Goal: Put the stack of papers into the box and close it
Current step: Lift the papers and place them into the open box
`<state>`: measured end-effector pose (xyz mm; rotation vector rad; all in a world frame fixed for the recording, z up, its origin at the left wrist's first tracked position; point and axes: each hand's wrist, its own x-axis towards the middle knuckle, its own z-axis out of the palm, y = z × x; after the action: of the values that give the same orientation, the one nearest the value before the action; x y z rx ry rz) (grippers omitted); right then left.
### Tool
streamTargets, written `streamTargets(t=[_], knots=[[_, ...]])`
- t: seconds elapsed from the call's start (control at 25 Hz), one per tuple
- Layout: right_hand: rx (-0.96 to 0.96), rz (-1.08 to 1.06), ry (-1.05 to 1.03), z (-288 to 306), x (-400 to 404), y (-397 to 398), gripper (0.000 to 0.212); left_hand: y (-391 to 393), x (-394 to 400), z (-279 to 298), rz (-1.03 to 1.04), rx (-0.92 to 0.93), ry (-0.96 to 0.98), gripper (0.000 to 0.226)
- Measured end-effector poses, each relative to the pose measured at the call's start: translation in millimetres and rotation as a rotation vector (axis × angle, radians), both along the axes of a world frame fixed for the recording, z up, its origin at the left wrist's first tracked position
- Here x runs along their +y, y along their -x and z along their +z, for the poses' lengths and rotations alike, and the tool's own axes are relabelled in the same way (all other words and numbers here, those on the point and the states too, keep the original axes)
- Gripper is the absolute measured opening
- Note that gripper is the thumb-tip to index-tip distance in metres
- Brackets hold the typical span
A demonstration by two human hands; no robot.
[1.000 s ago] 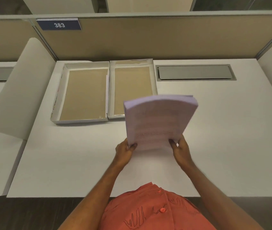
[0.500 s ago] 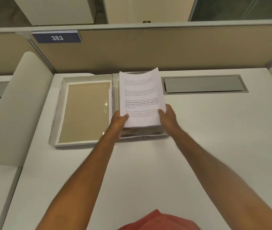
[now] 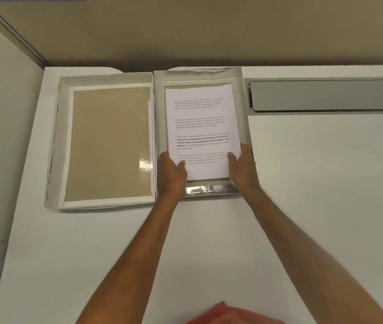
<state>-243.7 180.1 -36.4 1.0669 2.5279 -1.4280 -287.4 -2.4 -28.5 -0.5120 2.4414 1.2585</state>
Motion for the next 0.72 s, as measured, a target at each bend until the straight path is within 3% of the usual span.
streamTargets(t=[0.24,0.4,0.6,0.72], knots=[[0.081,0.074,-0.288,0.4,-13.7,-5.1,0.061,-10.7,14.1,-4.0,-0.173,0.195,0.341,0.075],[-0.013,0.198,-0.484,1.0,-14.1,-3.4,0.048,-10.1,11.2,-5.4,-0.334,0.197,0.496,0.067],[-0.020,0.223,-0.477,12.8,-22.6,-3.2,0.050,-7.6,8.1,6.2,-0.456,0.261,0.587,0.065],[0.076,0.294,-0.484,21.9,-31.4,-10.8,0.051,-15.9,-2.9,15.5,-0.492,0.363,0.556,0.061]])
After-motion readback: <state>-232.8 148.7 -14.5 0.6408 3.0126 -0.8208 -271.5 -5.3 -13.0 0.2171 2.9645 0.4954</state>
